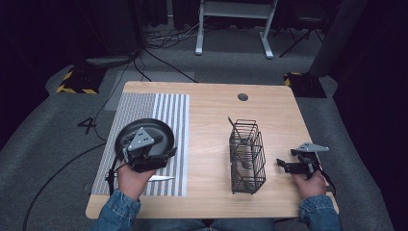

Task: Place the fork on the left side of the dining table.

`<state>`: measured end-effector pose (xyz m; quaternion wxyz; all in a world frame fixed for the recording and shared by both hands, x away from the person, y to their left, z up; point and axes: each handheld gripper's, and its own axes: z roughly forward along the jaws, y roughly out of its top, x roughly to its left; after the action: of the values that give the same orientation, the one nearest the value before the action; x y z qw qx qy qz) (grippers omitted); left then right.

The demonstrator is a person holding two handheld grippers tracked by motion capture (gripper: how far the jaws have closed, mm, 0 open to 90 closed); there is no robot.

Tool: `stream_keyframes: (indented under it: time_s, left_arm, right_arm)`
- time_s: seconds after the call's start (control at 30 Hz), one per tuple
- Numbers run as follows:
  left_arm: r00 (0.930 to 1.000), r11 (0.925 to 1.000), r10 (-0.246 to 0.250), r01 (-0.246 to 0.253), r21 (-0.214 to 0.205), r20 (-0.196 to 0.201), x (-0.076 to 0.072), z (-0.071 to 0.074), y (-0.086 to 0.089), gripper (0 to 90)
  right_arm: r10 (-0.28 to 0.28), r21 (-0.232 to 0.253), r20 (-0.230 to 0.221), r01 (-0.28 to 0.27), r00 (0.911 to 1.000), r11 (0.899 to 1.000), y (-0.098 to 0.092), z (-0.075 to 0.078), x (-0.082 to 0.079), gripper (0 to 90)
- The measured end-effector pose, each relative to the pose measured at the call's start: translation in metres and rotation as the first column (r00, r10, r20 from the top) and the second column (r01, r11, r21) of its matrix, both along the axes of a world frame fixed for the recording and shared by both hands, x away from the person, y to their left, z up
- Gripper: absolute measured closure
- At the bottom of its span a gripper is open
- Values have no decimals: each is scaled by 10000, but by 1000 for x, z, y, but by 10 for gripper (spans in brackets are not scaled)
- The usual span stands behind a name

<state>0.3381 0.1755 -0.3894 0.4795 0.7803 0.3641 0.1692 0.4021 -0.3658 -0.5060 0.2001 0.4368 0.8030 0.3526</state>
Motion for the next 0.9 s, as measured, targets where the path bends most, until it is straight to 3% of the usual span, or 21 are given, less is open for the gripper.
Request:
stream_keyframes:
  time_s: [0.33, 0.53, 0.73, 0.9]
  left_arm:
    - [9950, 9937, -979, 966, 567, 206, 38, 24, -48, 341]
    - [9918, 9906, -1238, 1216, 619, 326, 58, 33, -72, 357]
    - [9888, 9887, -1495, 1495, 76, 9, 80, 37, -91, 357]
    - [9818, 9815, -1859, 1837, -543, -390, 95, 37, -110, 356]
  right_arm:
    - [1, 6, 6, -1, 10000, 10000, 0, 0, 0, 181]
    - [12, 3, 5, -12, 10000, 10000, 0, 0, -1, 181]
    - [13, 5, 4, -13, 10000, 10000, 0, 0, -1, 181]
    - [40, 18, -5, -40, 10000, 10000, 0, 0, -1, 181]
